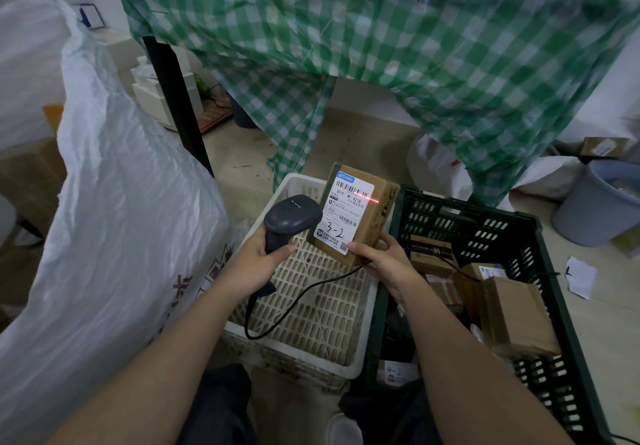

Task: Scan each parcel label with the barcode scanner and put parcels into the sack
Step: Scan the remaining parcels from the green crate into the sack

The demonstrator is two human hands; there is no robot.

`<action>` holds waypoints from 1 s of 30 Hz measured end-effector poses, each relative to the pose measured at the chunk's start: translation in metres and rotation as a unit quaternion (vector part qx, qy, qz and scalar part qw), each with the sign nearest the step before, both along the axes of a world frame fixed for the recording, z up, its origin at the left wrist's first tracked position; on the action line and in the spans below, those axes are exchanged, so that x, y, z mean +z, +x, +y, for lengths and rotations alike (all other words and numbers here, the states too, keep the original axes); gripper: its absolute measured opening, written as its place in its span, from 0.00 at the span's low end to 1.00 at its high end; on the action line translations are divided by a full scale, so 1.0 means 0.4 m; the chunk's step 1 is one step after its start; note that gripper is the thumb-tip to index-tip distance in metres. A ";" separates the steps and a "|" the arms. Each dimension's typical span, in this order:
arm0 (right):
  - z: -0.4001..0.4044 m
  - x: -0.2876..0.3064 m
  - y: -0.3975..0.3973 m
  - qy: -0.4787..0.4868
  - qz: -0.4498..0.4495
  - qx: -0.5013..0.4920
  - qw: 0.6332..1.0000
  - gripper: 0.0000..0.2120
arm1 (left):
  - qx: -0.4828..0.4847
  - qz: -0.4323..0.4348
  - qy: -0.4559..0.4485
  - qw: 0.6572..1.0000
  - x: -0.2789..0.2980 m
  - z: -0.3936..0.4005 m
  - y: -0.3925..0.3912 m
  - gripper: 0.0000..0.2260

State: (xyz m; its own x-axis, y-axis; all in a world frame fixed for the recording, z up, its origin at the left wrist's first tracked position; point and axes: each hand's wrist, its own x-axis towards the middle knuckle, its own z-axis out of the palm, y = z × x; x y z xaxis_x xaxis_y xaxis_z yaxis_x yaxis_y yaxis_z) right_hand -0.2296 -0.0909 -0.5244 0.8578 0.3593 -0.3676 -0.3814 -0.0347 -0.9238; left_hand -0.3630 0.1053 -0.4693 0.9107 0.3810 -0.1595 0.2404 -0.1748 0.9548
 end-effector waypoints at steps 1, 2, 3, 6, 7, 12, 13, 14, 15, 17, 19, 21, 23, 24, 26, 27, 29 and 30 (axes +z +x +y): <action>0.000 0.001 0.000 0.000 0.000 0.000 1.000 0.37 | 0.001 -0.002 -0.004 1.000 0.000 -0.002 0.000 0.20; -0.001 0.001 0.000 0.000 0.000 -0.001 1.000 0.36 | 0.001 -0.004 -0.008 1.000 -0.001 -0.003 -0.001 0.20; -0.001 0.000 0.000 -0.002 -0.001 -0.001 1.000 0.36 | 0.002 -0.007 -0.011 1.000 -0.001 -0.004 -0.001 0.21; -0.001 0.004 -0.003 -0.002 -0.001 -0.001 1.000 0.36 | 0.001 -0.014 -0.027 1.000 -0.002 -0.007 -0.003 0.20; 0.000 0.007 -0.005 -0.003 -0.001 -0.001 1.000 0.35 | 0.001 -0.015 -0.029 0.999 -0.001 -0.008 -0.004 0.20; -0.010 0.044 -0.042 0.000 -0.002 -0.011 1.000 0.35 | 0.020 -0.030 -0.037 0.999 0.026 -0.024 -0.007 0.15; -0.014 0.058 -0.055 -0.001 -0.002 -0.013 1.000 0.35 | 0.026 -0.038 -0.034 0.998 0.040 -0.030 -0.010 0.15; -0.018 0.077 -0.066 -0.001 -0.006 -0.014 1.000 0.35 | 0.032 -0.047 -0.032 0.998 0.059 -0.037 -0.012 0.14; -0.023 0.098 -0.076 0.000 -0.011 -0.014 1.000 0.34 | 0.038 -0.058 -0.030 0.997 0.079 -0.043 -0.014 0.13; -0.034 0.155 -0.096 0.004 -0.029 -0.008 1.000 0.33 | 0.050 -0.080 -0.026 0.995 0.128 -0.053 -0.028 0.13; -0.038 0.227 -0.115 0.004 -0.061 -0.003 0.998 0.31 | 0.064 -0.106 -0.014 0.992 0.189 -0.061 -0.052 0.14; -0.031 0.314 -0.138 0.011 -0.096 0.000 0.995 0.30 | 0.084 -0.141 -0.015 0.986 0.256 -0.068 -0.088 0.11; -0.010 0.402 -0.170 0.025 -0.132 0.004 0.991 0.35 | 0.103 -0.184 -0.019 0.977 0.327 -0.074 -0.138 0.06; 0.004 0.442 -0.190 0.031 -0.150 0.008 0.988 0.39 | 0.111 -0.207 -0.020 0.972 0.362 -0.074 -0.166 0.06; 0.040 0.521 -0.241 0.045 -0.188 0.022 0.981 0.38 | 0.127 -0.246 -0.019 0.961 0.426 -0.064 -0.230 0.07; 0.061 0.556 -0.269 0.049 -0.205 0.030 0.977 0.36 | 0.138 -0.261 -0.016 0.955 0.453 -0.054 -0.264 0.08; 0.110 0.617 -0.321 0.052 -0.232 0.048 0.970 0.38 | 0.167 -0.279 -0.013 0.945 0.497 -0.026 -0.333 0.09; 0.138 0.643 -0.346 0.053 -0.245 0.061 0.966 0.42 | 0.187 -0.286 -0.013 0.940 0.511 -0.008 -0.367 0.09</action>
